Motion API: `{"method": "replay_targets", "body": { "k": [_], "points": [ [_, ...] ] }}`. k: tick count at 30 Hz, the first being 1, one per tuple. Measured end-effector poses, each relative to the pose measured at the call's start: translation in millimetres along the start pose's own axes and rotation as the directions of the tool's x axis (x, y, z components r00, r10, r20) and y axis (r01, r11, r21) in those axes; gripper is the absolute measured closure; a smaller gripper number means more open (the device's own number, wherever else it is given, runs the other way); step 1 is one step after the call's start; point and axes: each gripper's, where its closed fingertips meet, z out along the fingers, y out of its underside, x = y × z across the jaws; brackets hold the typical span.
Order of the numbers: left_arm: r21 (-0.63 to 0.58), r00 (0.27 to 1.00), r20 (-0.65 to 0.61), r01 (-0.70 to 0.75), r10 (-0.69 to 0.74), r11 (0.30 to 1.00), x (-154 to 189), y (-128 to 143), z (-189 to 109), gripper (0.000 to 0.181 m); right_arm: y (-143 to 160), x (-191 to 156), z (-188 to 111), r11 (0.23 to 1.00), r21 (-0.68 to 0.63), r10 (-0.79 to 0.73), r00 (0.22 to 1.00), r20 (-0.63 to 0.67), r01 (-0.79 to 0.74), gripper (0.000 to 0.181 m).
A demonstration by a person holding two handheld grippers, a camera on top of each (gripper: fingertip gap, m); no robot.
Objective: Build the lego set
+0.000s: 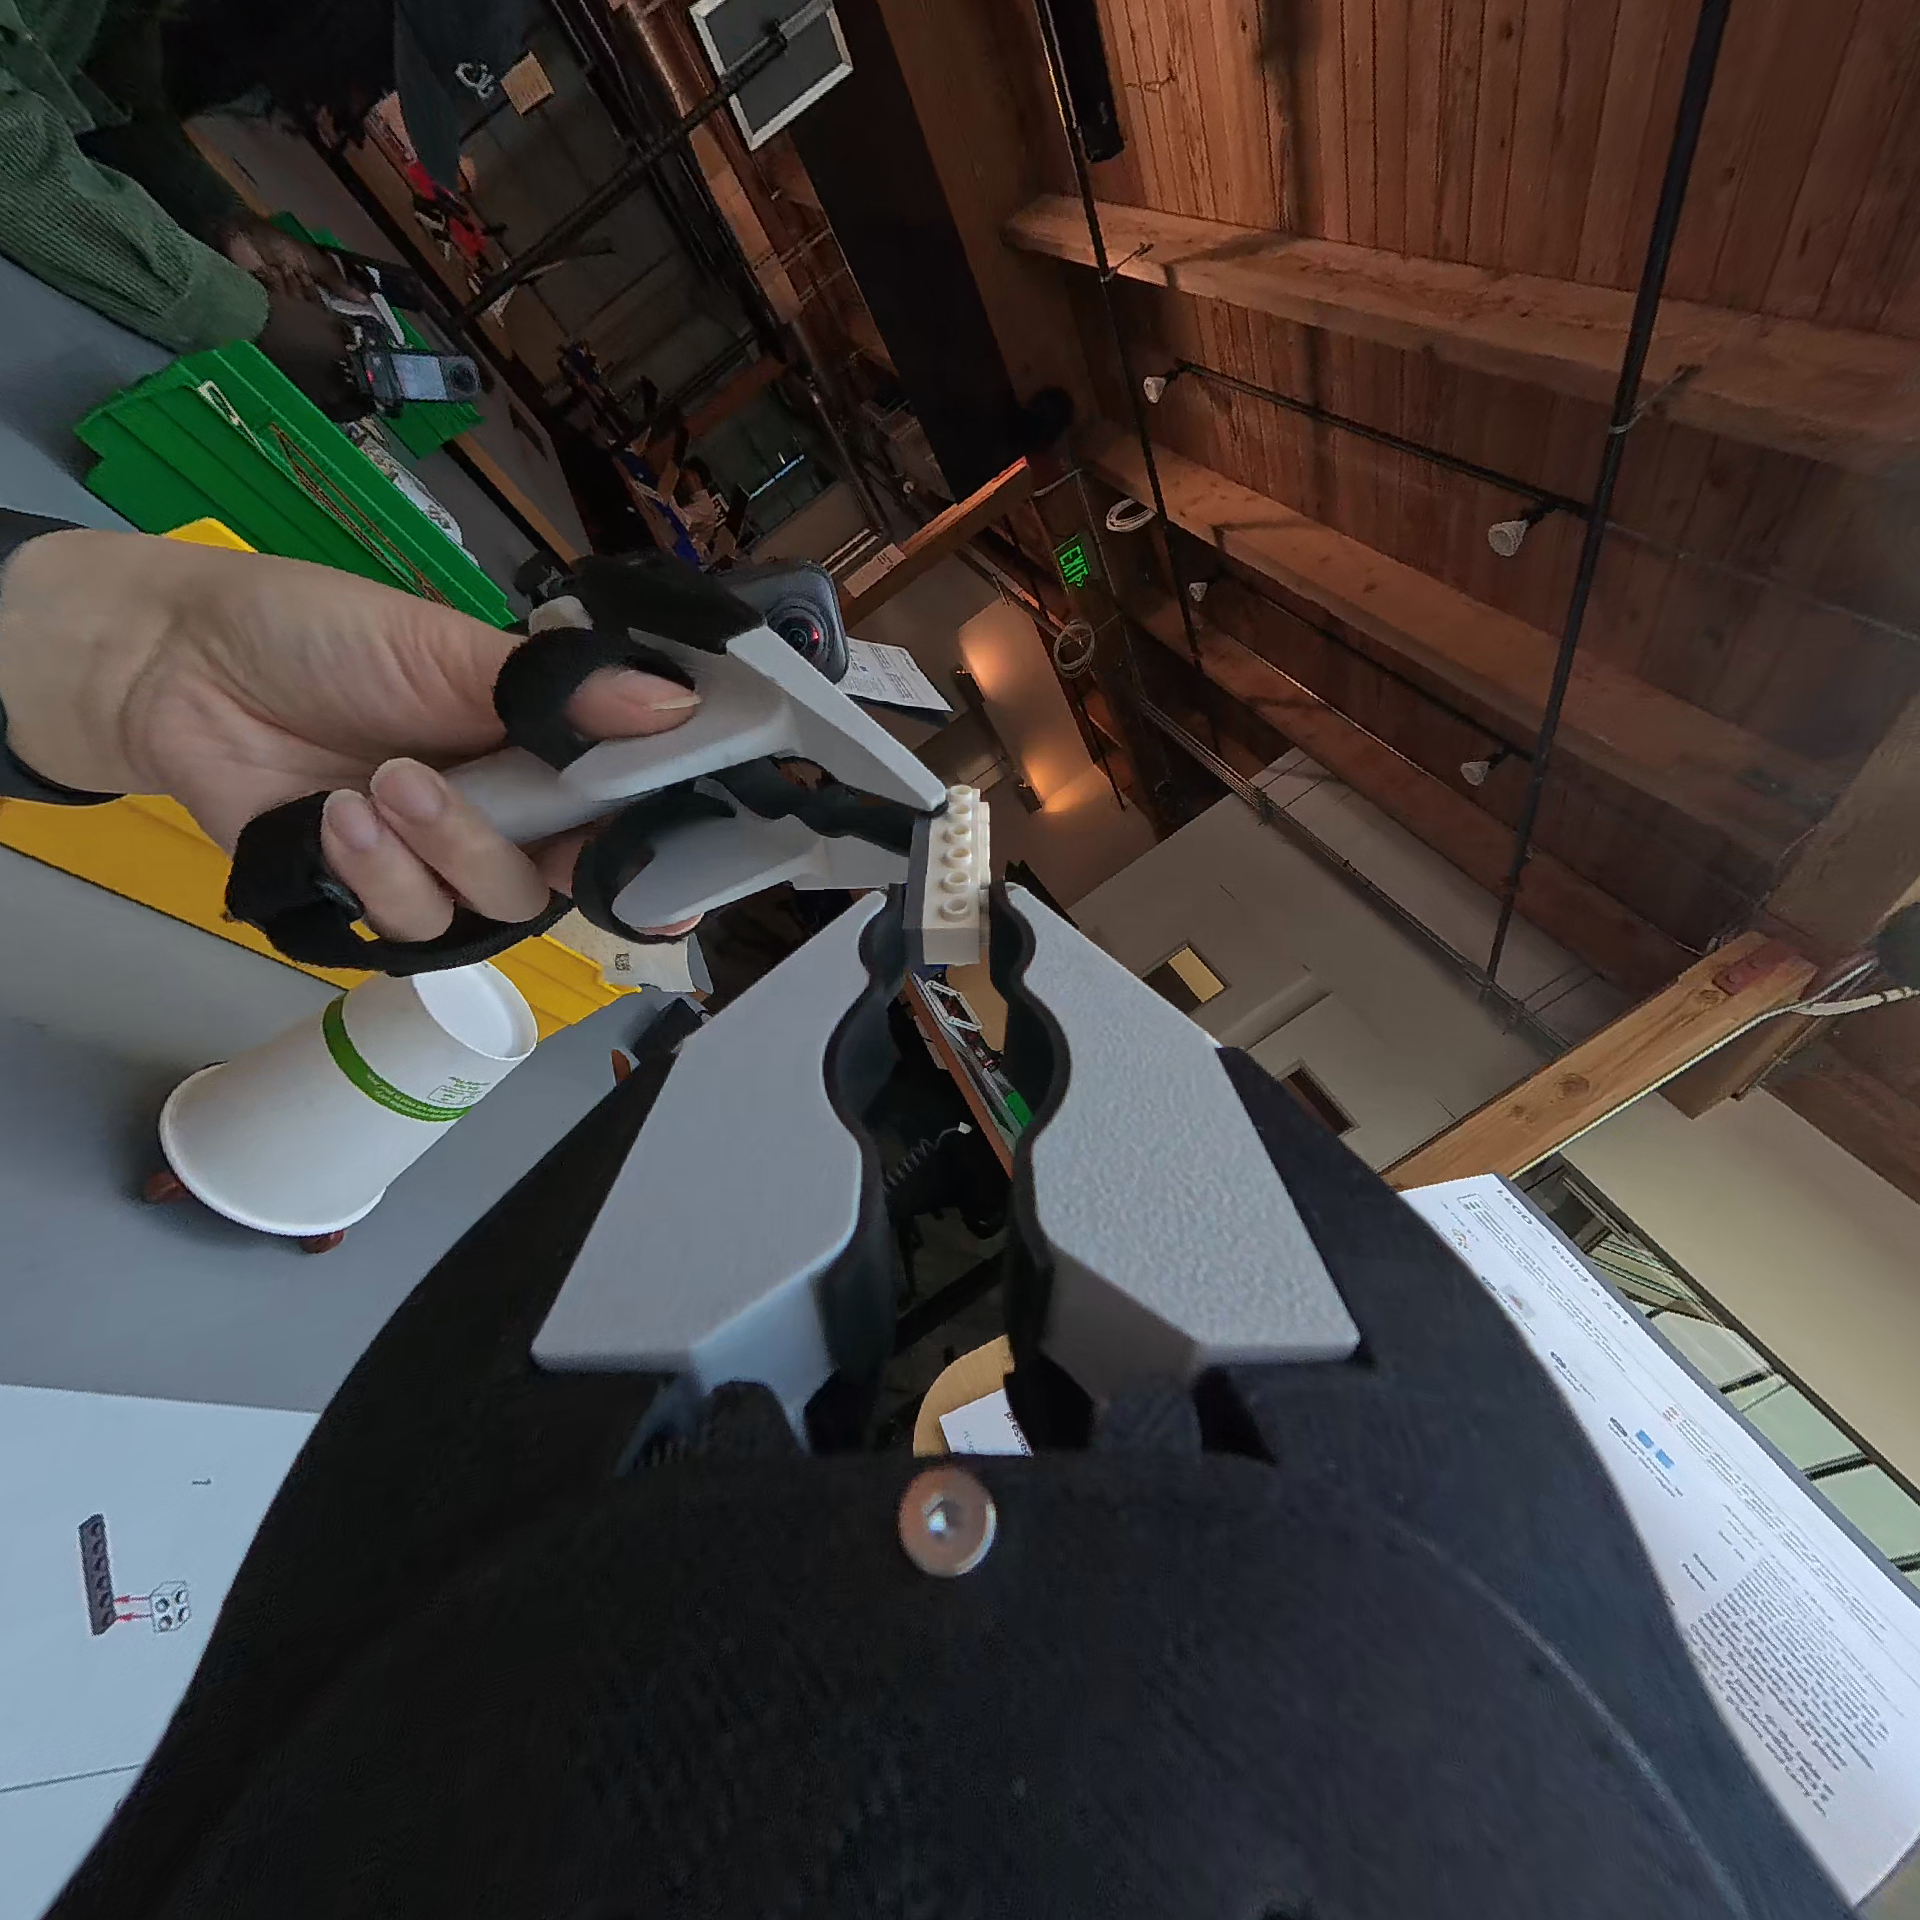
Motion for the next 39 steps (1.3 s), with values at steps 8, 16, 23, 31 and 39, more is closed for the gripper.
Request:
{"method": "replay_targets", "body": {
  "k": [8, 16, 23, 31, 39],
  "points": [
    [0.000, 0.996, 0.071, -0.046, 0.046, 0.999, -6, 4, 1, 0.176, 4, -2, 7, 0.996, -0.068, -0.065, 0.997, -0.031, 0.062, 0.157],
    [-0.015, 0.995, 0.069, -0.068, 0.069, 0.998, -1, 6, 4, 0.175, 3, 1, 6, 0.993, -0.095, -0.077, 0.995, -0.060, 0.071, 0.167],
    [-0.022, 0.997, 0.060, -0.052, 0.053, 0.998, -3, 9, 5, 0.176, 5, 0, 4, 0.994, -0.088, -0.064, 0.997, -0.052, 0.059, 0.168],
    [-0.028, 0.993, 0.103, -0.053, 0.055, 0.998, -10, 9, 2, 0.176, 12, 0, 12, 0.994, -0.107, -0.035, 0.997, -0.063, 0.028, 0.158],
    [-0.021, 0.993, 0.099, -0.057, 0.059, 0.998, -11, 9, 3, 0.175, 13, -3, 12, 0.993, -0.119, -0.030, 0.998, -0.054, 0.023, 0.167]
  ]
}}
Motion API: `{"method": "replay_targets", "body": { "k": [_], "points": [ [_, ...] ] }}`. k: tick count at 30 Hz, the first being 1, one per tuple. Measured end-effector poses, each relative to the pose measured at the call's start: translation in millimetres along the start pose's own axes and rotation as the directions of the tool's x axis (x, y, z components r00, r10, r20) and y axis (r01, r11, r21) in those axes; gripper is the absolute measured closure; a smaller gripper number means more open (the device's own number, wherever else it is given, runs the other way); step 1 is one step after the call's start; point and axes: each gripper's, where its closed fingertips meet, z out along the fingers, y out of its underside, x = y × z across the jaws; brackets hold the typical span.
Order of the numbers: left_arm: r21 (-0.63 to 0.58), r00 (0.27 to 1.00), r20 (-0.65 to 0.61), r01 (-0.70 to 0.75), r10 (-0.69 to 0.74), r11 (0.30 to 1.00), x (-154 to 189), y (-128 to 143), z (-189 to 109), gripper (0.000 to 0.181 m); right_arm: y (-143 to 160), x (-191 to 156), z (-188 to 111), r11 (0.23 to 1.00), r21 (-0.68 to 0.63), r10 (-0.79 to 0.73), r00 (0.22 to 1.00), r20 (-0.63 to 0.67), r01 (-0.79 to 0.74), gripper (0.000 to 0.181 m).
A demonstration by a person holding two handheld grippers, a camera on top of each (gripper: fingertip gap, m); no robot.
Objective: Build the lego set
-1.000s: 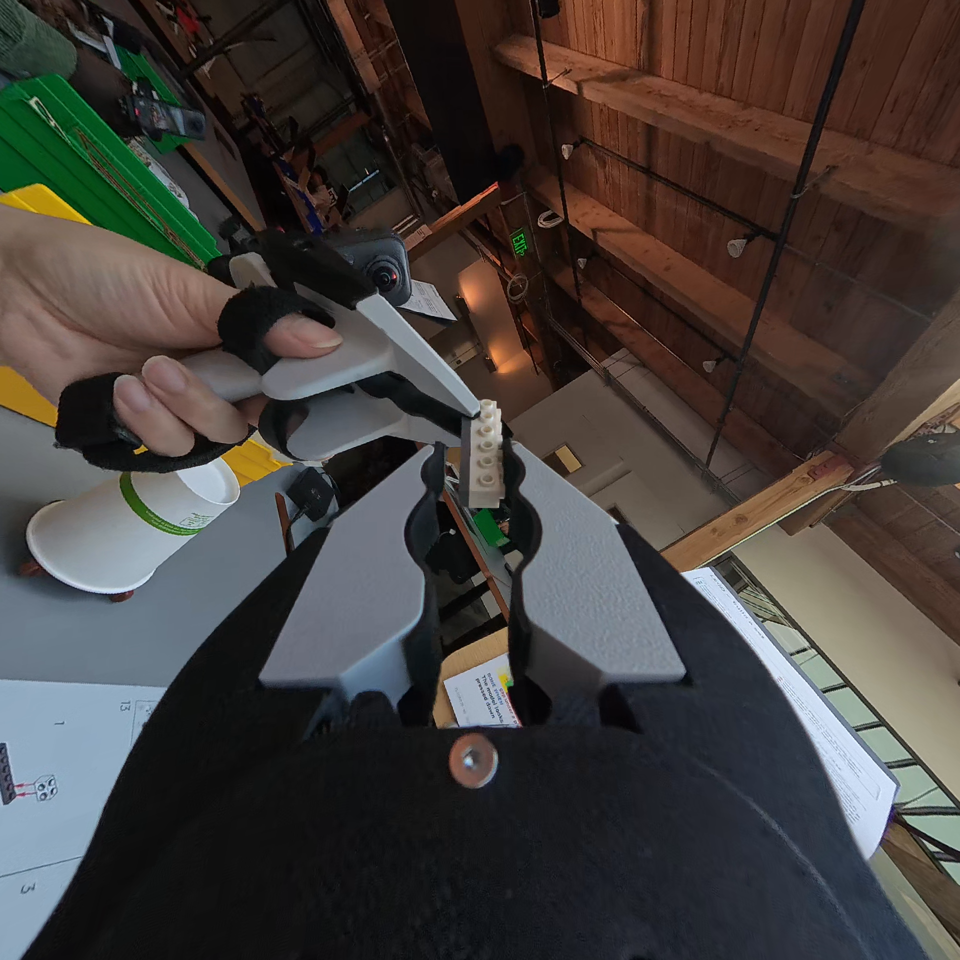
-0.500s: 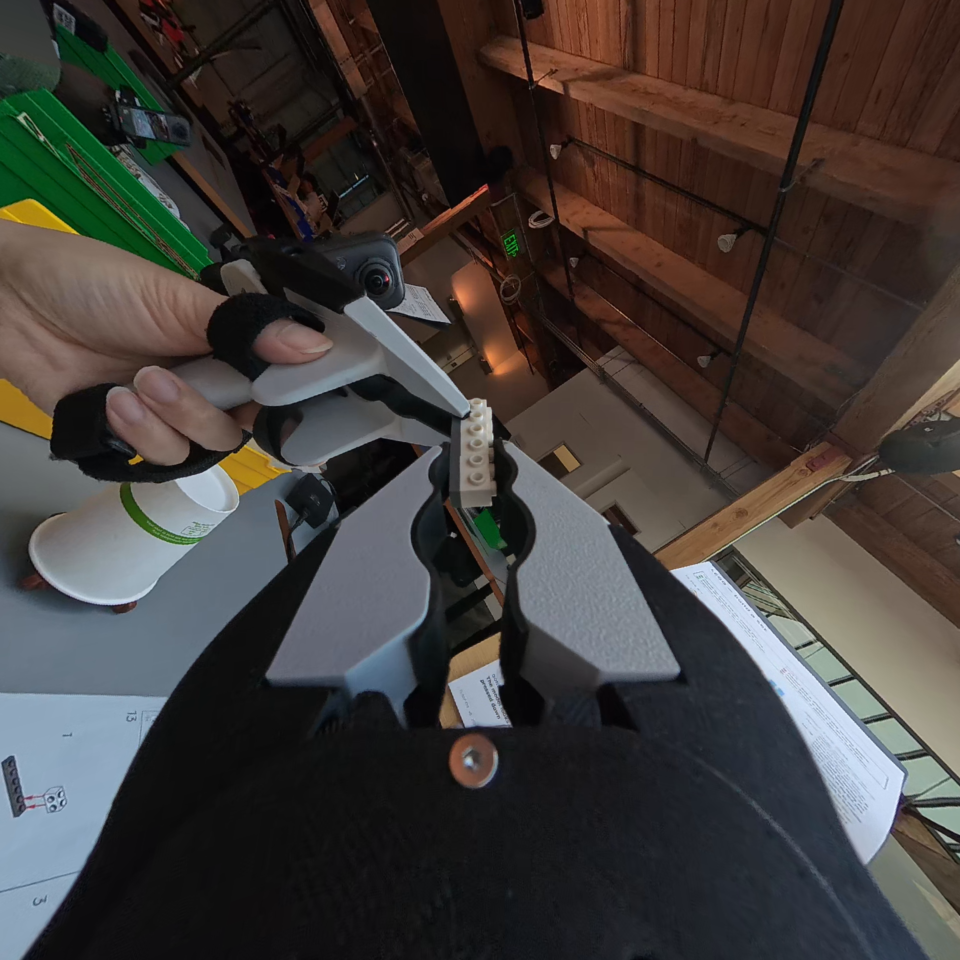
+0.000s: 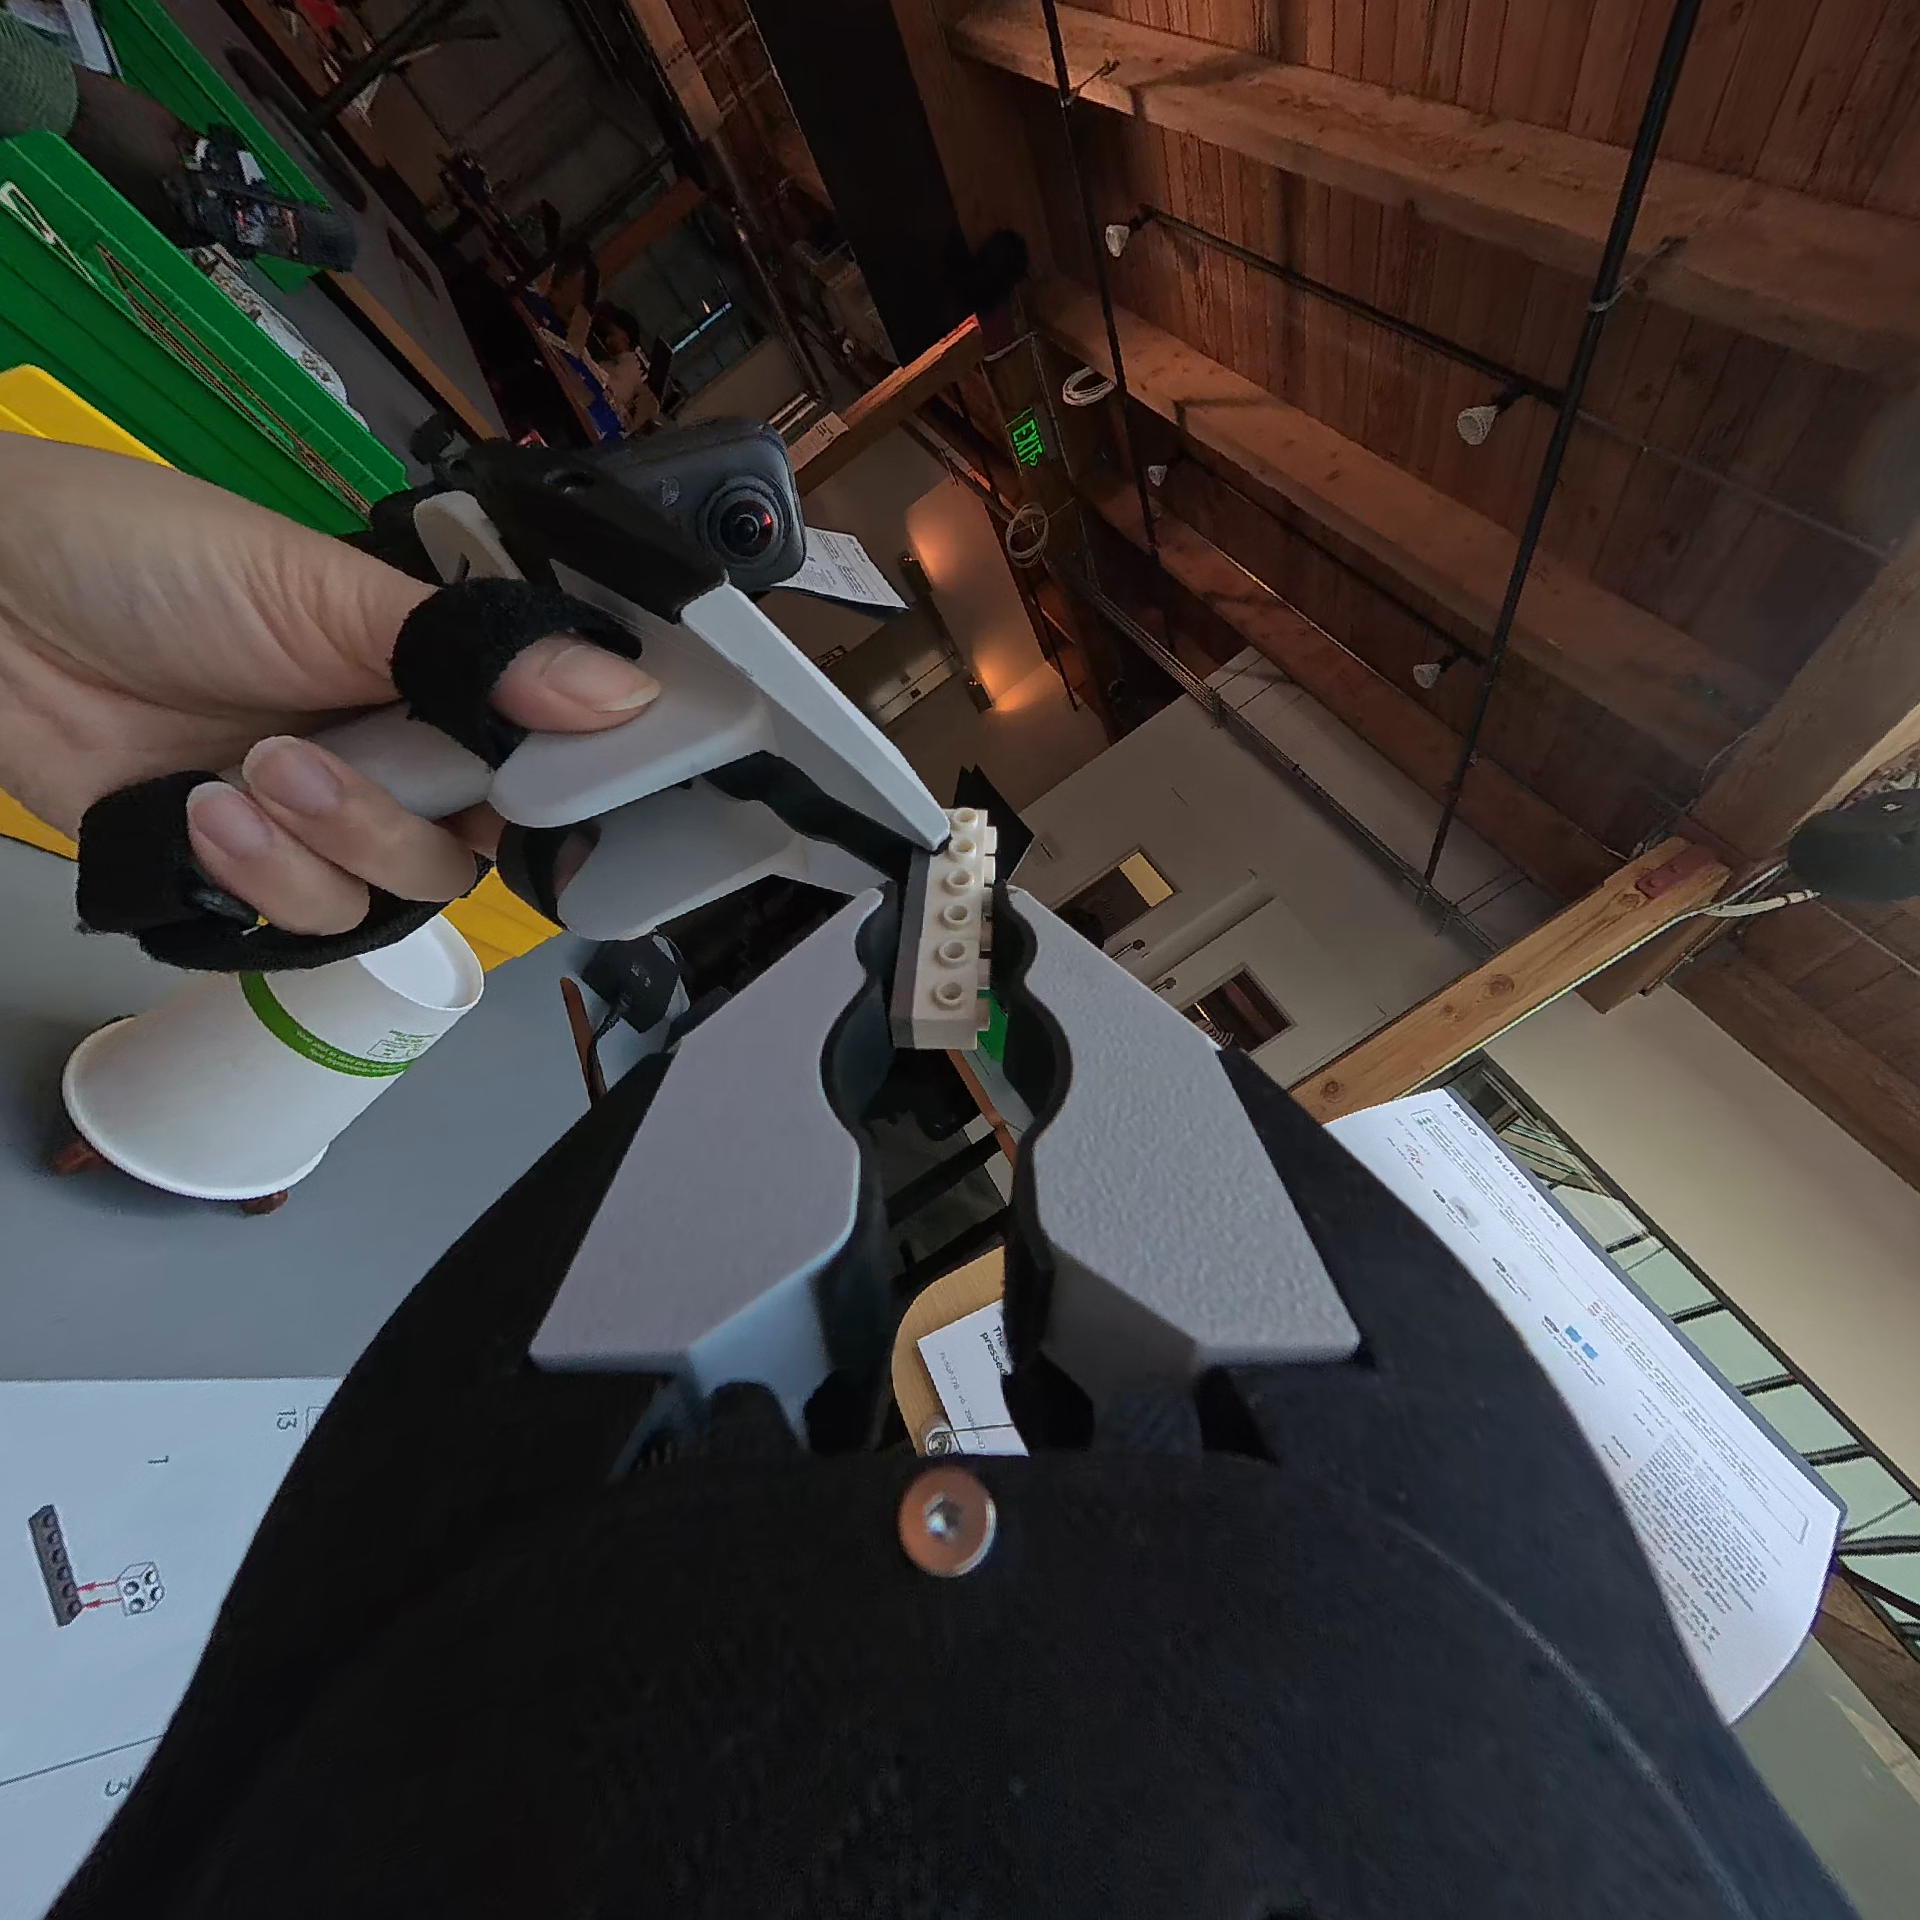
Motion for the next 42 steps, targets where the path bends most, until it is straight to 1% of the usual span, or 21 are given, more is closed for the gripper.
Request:
{"method": "replay_targets", "body": {
  "k": [3, 10, 14, 16, 18, 21, 23, 24, 26, 28, 29, 30, 32, 33, 35, 36, 38, 39, 40, 42],
  "points": [
    [-0.002, 1.000, 0.003, -0.007, 0.007, 1.000, 0, 0, 0, 0.176, 0, 0, 0, 1.000, 0.008, 0.026, 1.000, 0.003, -0.026, 0.167],
    [0.013, 1.000, -0.005, -0.003, 0.003, 1.000, 1, 0, 0, 0.176, 0, 1, -1, 1.000, -0.016, -0.016, 0.999, -0.033, 0.015, 0.168],
    [0.020, 1.000, 0.012, -0.016, 0.016, 1.000, 0, -3, -1, 0.176, 0, 1, 2, 1.000, 0.011, 0.005, 0.999, -0.032, -0.005, 0.167],
    [0.013, 0.999, 0.034, -0.031, 0.030, 0.999, -2, -3, -2, 0.176, 1, 1, 2, 0.999, 0.005, -0.039, 0.998, -0.045, 0.039, 0.166],
    [0.037, 0.998, 0.050, -0.038, 0.036, 0.999, -4, -6, -3, 0.176, 2, 3, 0, 0.997, -0.001, -0.071, 0.996, -0.046, 0.071, 0.165],
    [0.060, 0.999, 0.046, -0.031, 0.028, 0.998, -4, -10, -6, 0.176, 2, 8, -5, 0.999, 0.006, -0.048, 0.998, -0.031, 0.048, 0.159],
    [0.067, 0.999, 0.039, -0.025, 0.023, 0.997, -4, -9, -5, 0.176, 2, 7, -7, 0.999, 0.015, -0.034, 0.999, -0.013, 0.035, 0.162],
    [0.071, 0.999, 0.038, -0.022, 0.019, 0.997, -4, -9, -4, 0.176, 3, 5, -7, 0.999, 0.010, -0.047, 0.999, -0.003, 0.047, 0.166],
    [0.077, 0.999, 0.042, -0.027, 0.023, 0.997, -6, -9, -4, 0.176, 5, 5, -7, 0.998, -0.007, -0.060, 0.998, 0.002, 0.060, 0.168],
    [0.049, 0.998, 0.029, -0.058, 0.057, 0.997, -4, -8, -3, 0.176, 4, 5, -9, 0.999, 0.002, -0.046, 0.999, 0.023, 0.046, 0.168],
    [0.010, 0.996, 0.015, -0.093, 0.093, 0.996, -2, -7, -3, 0.166, 4, 4, -11, 1.000, 0.007, -0.023, 0.998, 0.051, 0.023, 0.167],
    [-0.033, 0.990, 0.005, -0.143, 0.143, 0.989, 0, -6, -5, 0.161, 5, 5, -14, 1.000, 0.010, 0.010, 0.997, 0.075, -0.011, 0.167],
    [-0.114, 0.955, -0.035, -0.295, 0.293, 0.949, 8, -4, -12, 0.151, 3, 2, -21, 0.994, 0.040, 0.092, 0.982, 0.164, -0.100, 0.167],
    [-0.148, 0.922, -0.049, -0.387, 0.384, 0.910, 12, -1, -16, 0.146, 0, -2, -24, 0.987, 0.059, 0.131, 0.966, 0.222, -0.147, 0.167],
    [-0.237, 0.819, -0.044, -0.564, 0.571, 0.791, 14, 8, -21, 0.137, -3, -5, -30, 0.974, 0.075, 0.182, 0.939, 0.291, -0.212, 0.167],
    [-0.284, 0.754, -0.029, -0.635, 0.656, 0.718, 12, 13, -22, 0.137, -5, -11, -33, 0.969, 0.079, 0.193, 0.919, 0.344, -0.233, 0.168],
    [-0.357, 0.612, -0.015, -0.742, 0.790, 0.568, 9, 20, -23, 0.145, -6, -19, -36, 0.967, 0.082, 0.189, 0.897, 0.401, -0.240, 0.167],
    [-0.361, 0.556, -0.018, -0.778, 0.831, 0.513, 12, 22, -23, 0.150, -7, -22, -37, 0.968, 0.081, 0.184, 0.890, 0.417, -0.238, 0.167],
    [-0.357, 0.526, -0.047, -0.803, 0.849, 0.478, 17, 26, -22, 0.154, -7, -26, -38, 0.968, 0.077, 0.184, 0.880, 0.438, -0.240, 0.167],
    [-0.378, 0.518, -0.083, -0.807, 0.851, 0.454, 21, 34, -21, 0.148, -6, -31, -39, 0.968, 0.070, 0.183, 0.866, 0.466, -0.242, 0.167]
  ]
}}
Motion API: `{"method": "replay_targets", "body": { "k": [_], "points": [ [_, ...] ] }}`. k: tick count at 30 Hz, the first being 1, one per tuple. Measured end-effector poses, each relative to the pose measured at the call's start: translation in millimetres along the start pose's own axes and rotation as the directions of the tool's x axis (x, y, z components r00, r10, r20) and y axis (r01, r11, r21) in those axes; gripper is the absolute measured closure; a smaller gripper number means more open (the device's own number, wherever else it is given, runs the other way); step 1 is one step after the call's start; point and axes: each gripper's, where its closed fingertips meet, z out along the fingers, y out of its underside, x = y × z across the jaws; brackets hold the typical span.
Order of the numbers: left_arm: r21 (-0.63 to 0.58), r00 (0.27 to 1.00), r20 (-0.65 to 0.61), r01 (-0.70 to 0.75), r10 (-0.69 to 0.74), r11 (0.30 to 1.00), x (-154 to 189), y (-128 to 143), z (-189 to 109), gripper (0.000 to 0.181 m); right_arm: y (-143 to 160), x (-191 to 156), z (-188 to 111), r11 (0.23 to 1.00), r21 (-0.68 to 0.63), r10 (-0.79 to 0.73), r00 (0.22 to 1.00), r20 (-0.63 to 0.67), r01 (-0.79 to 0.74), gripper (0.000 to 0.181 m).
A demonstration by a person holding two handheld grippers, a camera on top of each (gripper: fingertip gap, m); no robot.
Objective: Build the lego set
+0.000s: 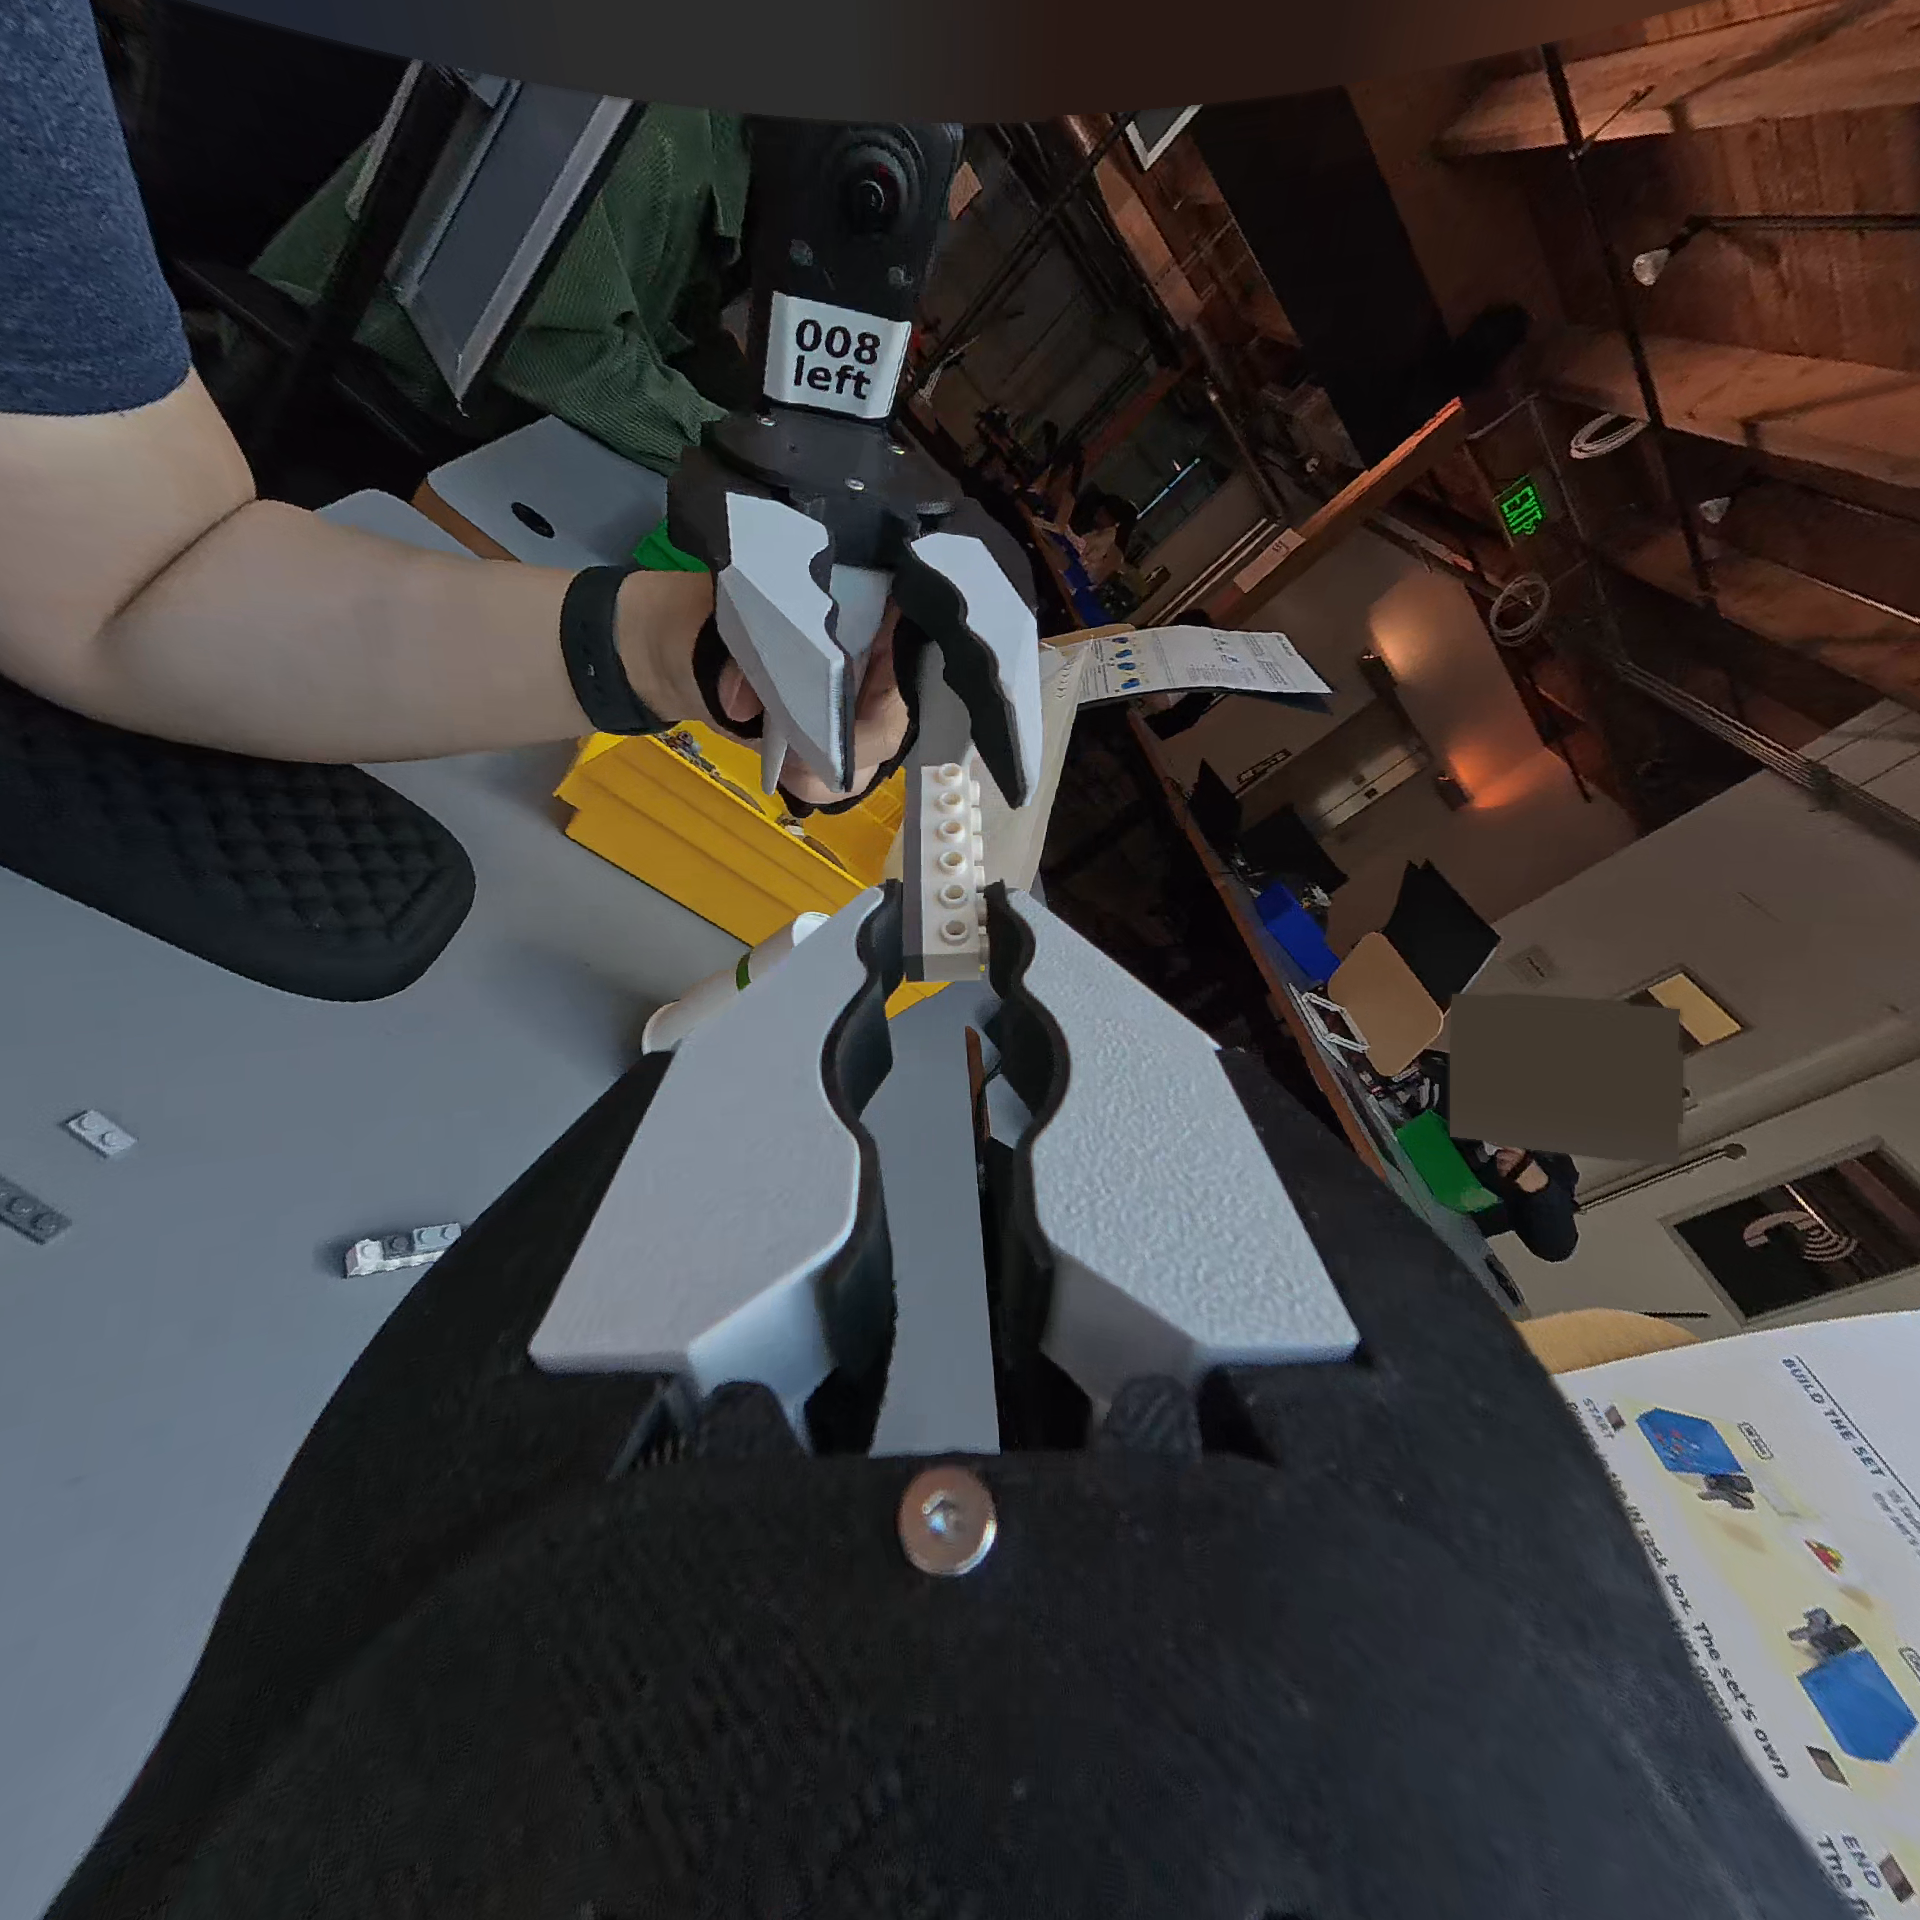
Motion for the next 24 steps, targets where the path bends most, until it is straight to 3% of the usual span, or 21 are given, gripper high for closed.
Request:
{"method": "replay_targets", "body": {
  "k": [8, 24],
  "points": [
    [-0.042, 0.993, -0.028, -0.119, 0.118, 0.992, 12, 8, 2, 0.168, 3, -12, 6, 1.000, -0.011, 0.008, 0.998, 0.069, -0.007, 0.167],
    [-0.086, 0.986, -0.065, -0.161, 0.156, 0.983, 15, 15, -1, 0.169, 6, -16, 10, 1.000, -0.006, 0.023, 0.995, 0.096, -0.023, 0.167]
  ]
}}
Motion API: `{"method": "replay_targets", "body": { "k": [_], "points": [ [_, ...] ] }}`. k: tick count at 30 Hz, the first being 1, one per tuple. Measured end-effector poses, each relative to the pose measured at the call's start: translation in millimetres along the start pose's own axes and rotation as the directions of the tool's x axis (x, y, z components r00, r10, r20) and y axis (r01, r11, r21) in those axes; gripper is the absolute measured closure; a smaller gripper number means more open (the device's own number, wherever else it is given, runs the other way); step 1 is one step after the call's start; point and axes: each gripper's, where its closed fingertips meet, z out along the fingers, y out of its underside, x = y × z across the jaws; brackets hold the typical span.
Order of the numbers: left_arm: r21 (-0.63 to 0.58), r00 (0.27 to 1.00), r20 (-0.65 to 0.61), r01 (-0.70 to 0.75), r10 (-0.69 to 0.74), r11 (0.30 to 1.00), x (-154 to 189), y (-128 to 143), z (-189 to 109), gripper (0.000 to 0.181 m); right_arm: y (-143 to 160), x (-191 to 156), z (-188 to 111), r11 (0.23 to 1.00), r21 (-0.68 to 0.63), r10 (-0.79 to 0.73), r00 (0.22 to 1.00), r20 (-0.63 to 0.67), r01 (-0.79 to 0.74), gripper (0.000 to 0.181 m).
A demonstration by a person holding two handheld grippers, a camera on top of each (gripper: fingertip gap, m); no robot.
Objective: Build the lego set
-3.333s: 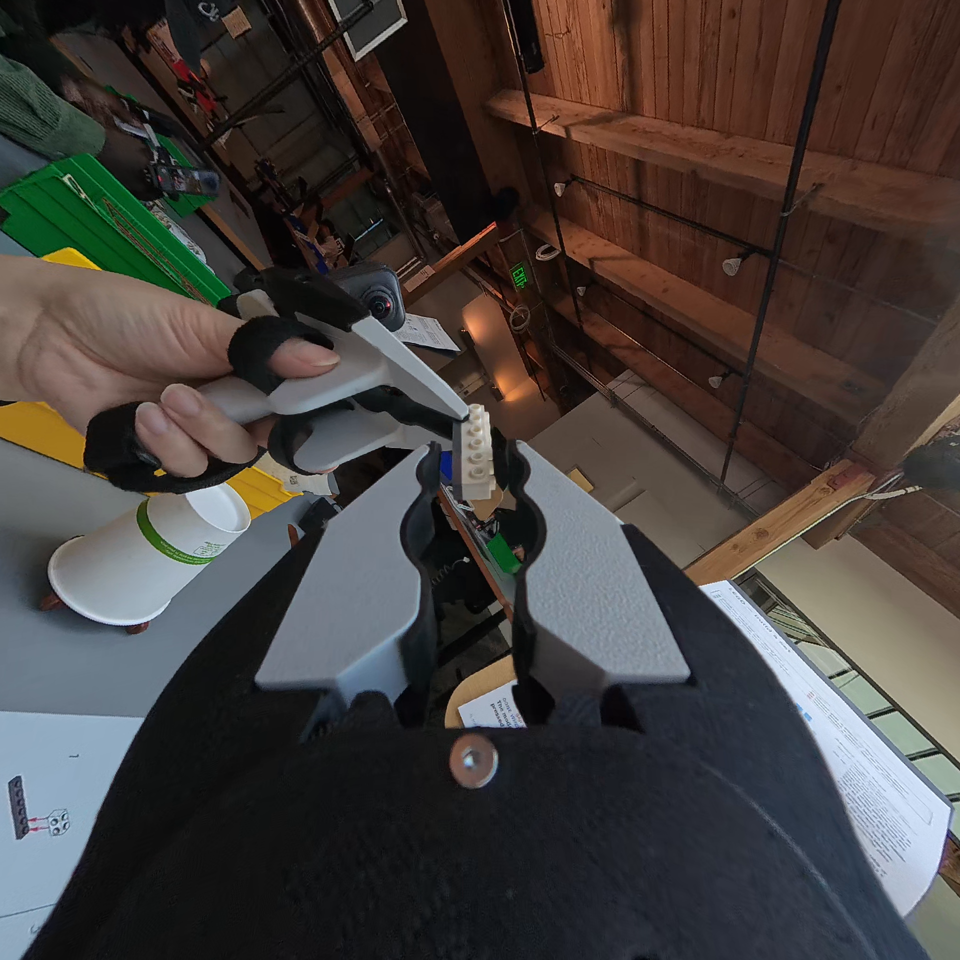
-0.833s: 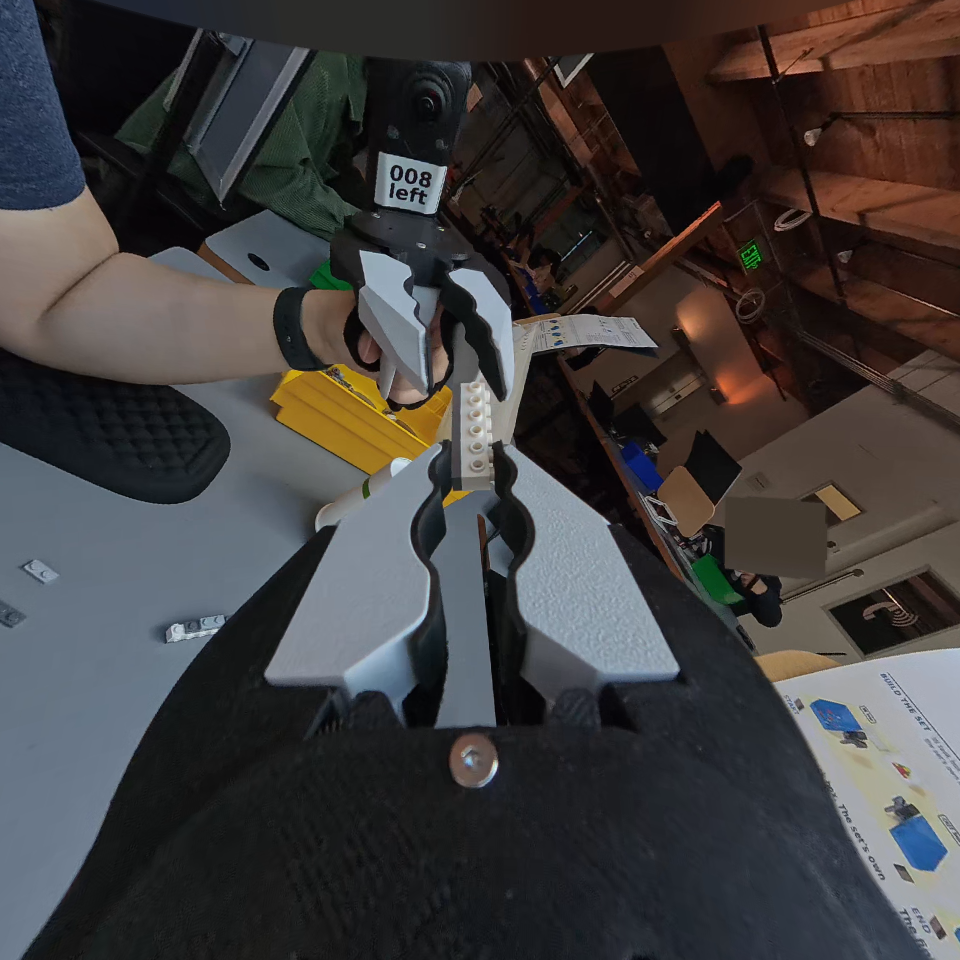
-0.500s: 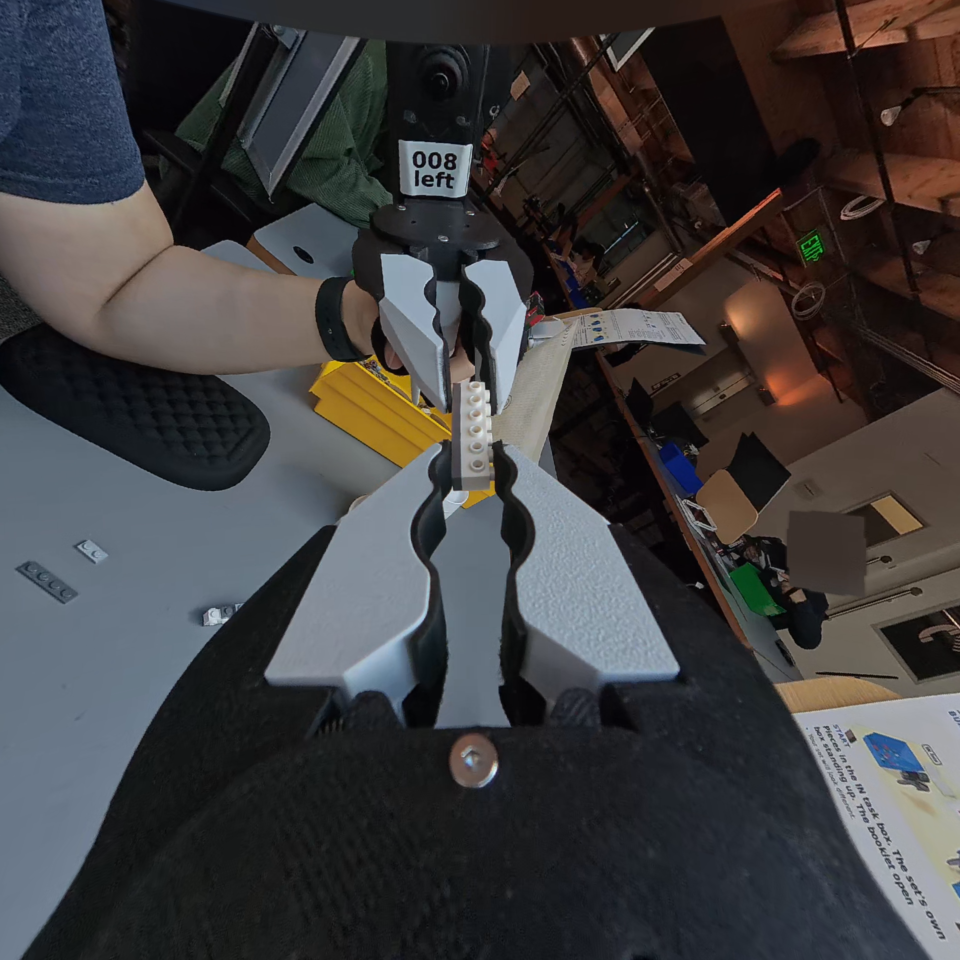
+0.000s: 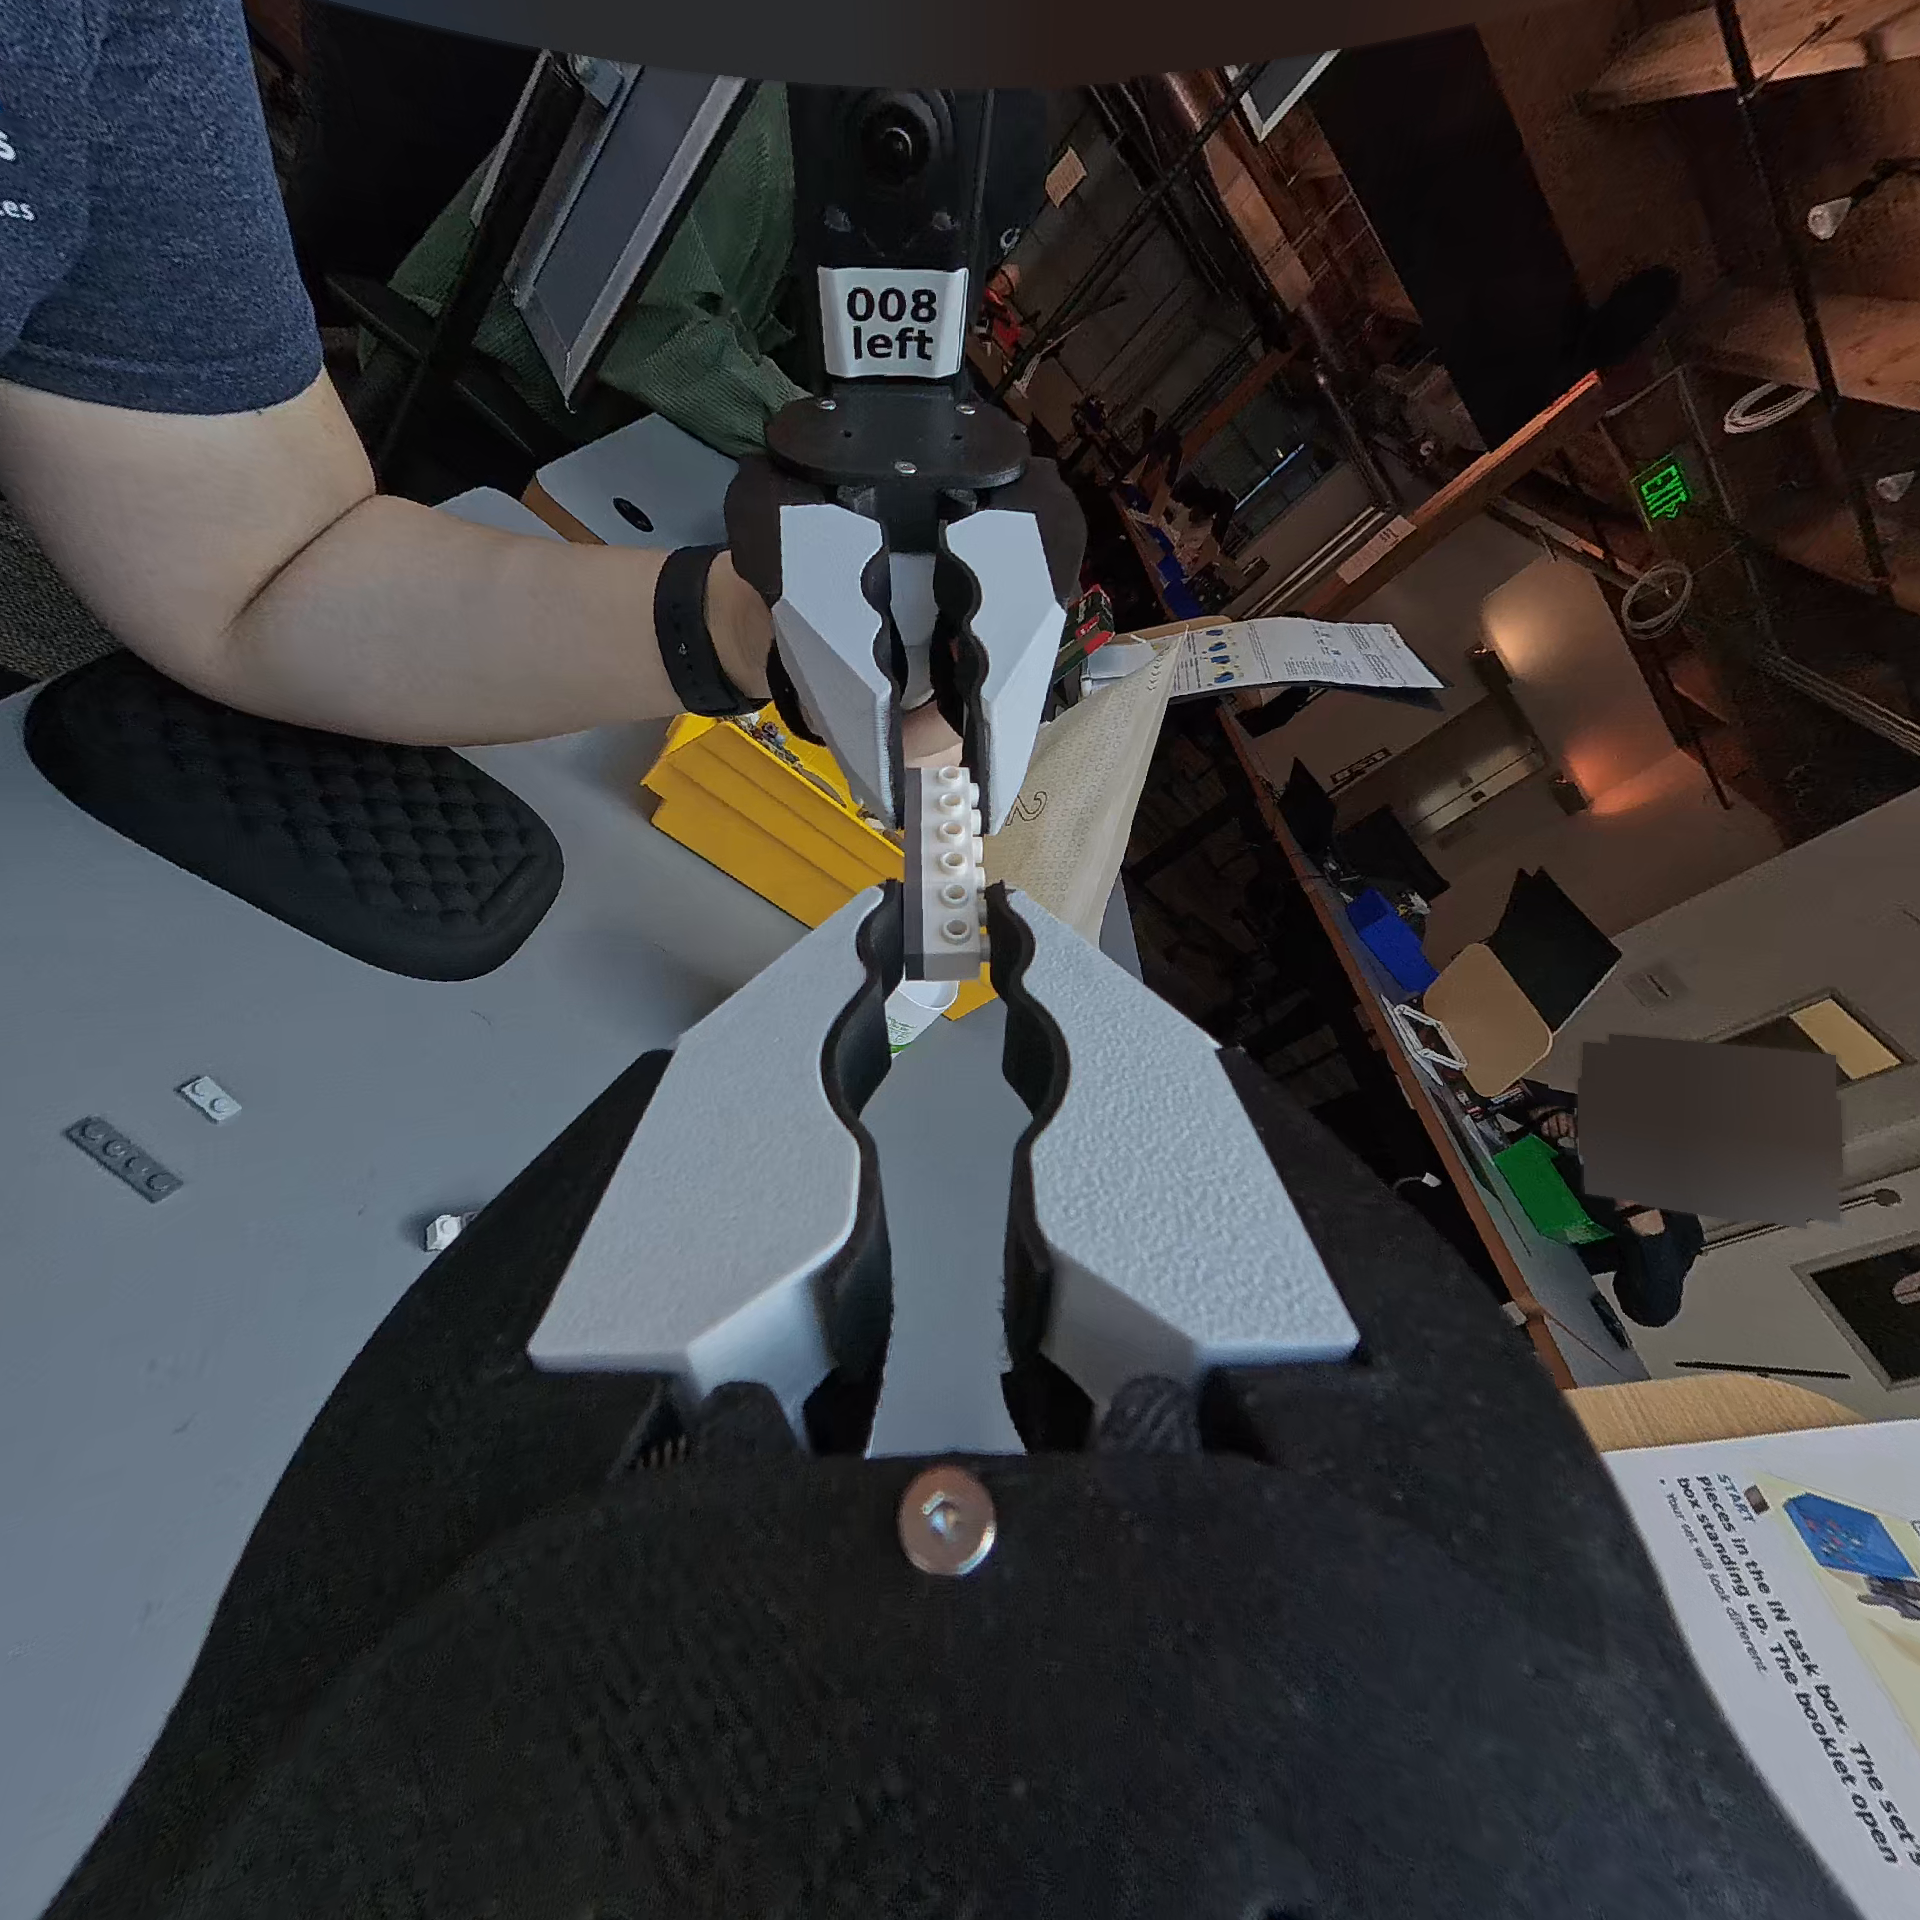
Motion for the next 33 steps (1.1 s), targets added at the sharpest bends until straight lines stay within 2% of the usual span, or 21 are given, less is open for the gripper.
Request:
{"method": "replay_targets", "body": {
  "k": [5, 11, 14, 18, 22, 27, 31, 33],
  "points": [
    [0.032, 1.000, 0.024, 0.017, -0.018, 0.999, -6, -4, -5, 0.169, -3, 7, -3, 1.000, 0.014, -0.024, 0.998, -0.052, 0.025, 0.165],
    [0.050, 0.998, 0.002, 0.064, -0.064, 0.997, -3, -6, -7, 0.168, -5, 4, -4, 1.000, 0.008, -0.029, 0.999, -0.039, 0.029, 0.168],
    [0.064, 0.996, -0.002, 0.095, -0.095, 0.993, -3, -10, -5, 0.156, -5, 2, -2, 1.000, 0.002, -0.026, 0.999, -0.028, 0.026, 0.168],
    [0.040, 0.998, -0.004, 0.067, -0.067, 0.997, 1, -7, -1, 0.167, -4, 0, 0, 0.999, -0.010, -0.033, 0.999, -0.018, 0.033, 0.168],
    [0.024, 0.998, -0.015, 0.060, -0.060, 0.998, 3, -5, -1, 0.169, -2, -1, 1, 0.999, -0.017, -0.036, 0.999, -0.013, 0.036, 0.168],
    [0.006, 1.000, -0.010, 0.023, -0.023, 1.000, 4, -7, -2, 0.168, -6, -1, 0, 1.000, 0.013, -0.021, 1.000, -0.005, 0.021, 0.168],
    [0.027, 0.998, -0.007, 0.057, -0.057, 0.998, 2, -8, -2, 0.167, -4, 1, 1, 1.000, 0.002, -0.025, 0.999, -0.021, 0.025, 0.168],
    [0.047, 0.999, 0.008, 0.053, -0.053, 0.998, 0, -11, -2, 0.161, -5, 0, 2, 1.000, 0.005, -0.022, 1.000, -0.016, 0.022, 0.168]
  ]
}}
